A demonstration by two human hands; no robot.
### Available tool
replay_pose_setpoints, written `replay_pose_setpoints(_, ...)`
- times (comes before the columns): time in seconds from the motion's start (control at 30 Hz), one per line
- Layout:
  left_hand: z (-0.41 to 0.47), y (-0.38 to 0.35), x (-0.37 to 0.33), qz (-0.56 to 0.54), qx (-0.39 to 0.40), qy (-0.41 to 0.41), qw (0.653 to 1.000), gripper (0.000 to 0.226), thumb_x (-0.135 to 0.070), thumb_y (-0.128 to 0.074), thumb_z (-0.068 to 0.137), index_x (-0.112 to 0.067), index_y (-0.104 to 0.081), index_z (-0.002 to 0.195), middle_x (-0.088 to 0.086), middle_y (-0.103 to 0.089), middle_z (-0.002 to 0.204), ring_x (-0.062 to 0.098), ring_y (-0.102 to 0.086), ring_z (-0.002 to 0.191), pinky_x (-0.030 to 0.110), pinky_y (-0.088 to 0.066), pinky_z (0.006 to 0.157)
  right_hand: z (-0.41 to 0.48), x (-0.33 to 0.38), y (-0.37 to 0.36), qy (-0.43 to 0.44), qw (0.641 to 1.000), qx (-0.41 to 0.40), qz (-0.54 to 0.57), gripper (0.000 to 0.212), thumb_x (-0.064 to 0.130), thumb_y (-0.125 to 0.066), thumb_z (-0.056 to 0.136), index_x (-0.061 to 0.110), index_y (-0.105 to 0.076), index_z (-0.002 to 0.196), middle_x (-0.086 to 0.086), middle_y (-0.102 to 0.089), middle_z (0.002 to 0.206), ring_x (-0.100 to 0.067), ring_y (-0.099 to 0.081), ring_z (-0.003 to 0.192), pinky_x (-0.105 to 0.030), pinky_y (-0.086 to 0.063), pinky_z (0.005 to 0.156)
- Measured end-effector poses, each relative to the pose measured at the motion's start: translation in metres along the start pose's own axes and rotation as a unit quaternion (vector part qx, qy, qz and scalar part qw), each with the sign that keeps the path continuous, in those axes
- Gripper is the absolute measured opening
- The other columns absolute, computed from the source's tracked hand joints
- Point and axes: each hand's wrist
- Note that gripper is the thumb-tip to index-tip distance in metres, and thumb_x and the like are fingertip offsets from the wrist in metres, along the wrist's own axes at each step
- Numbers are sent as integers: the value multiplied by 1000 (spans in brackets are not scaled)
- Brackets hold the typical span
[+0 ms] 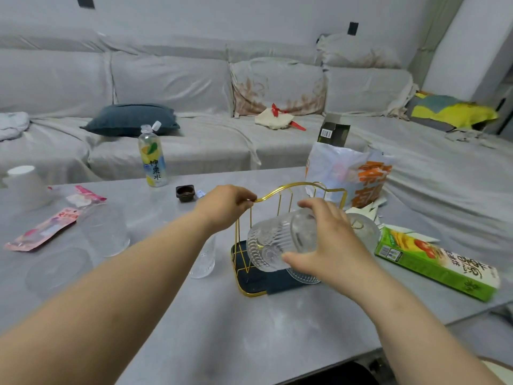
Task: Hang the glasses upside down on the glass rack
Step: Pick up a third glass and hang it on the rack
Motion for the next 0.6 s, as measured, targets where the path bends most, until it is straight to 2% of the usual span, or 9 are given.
replay_pose_setpoints(0.2,6,-4,1,-60,-18,20,998,21,-9,-51,84,-9,-64,102,15,-70,95,18,-60,75,31,-48,77,15,-1,-45,31,996,75,-42,71,22,-66,69,19,-28,128,-4,-35,132,-20,-23,120,-21,-18,92)
replay_pose_setpoints(0.37,6,-7,4,-84,-27,15,996,21,-7,-51,84,-6,-63,102,10,-68,86,18,-58,71,29,-47,78,19,3,-68,27,994,84,-60,67,23,-58,73,19,-26,131,-6,-31,138,-25,-22,121,-33,-22,103)
replay_pose_setpoints(0.43,6,-8,6,-96,-27,15,995,21,-7,-51,85,-5,-63,102,7,-64,82,16,-58,68,23,-47,69,20,3,-69,27,994,80,-69,65,25,-58,74,19,-28,132,-5,-29,141,-26,-21,124,-34,-20,105)
replay_pose_setpoints(0.5,6,-8,8,-106,-26,14,994,21,-7,-51,84,-5,-63,101,4,-62,79,8,-56,61,10,-43,59,20,1,-68,30,994,79,-72,65,28,-58,74,21,-28,132,-3,-27,144,-24,-21,127,-34,-20,106)
replay_pose_setpoints(0.53,7,-8,8,-109,-26,13,994,21,-7,-52,84,-5,-63,101,4,-62,78,5,-55,60,10,-43,59,19,0,-68,32,994,81,-72,66,29,-58,75,22,-27,132,-2,-26,145,-24,-20,128,-35,-20,106)
replay_pose_setpoints(0.6,7,-8,9,-115,-28,12,993,21,-7,-51,84,-5,-63,101,5,-62,78,3,-55,60,20,-45,65,17,-1,-68,33,994,83,-67,66,29,-58,75,23,-27,133,-1,-24,146,-22,-19,130,-35,-19,108)
Point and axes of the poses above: each hand's wrist, its own z-axis towards the middle knuckle, its own y-axis out of the back of the hand, x = y × z
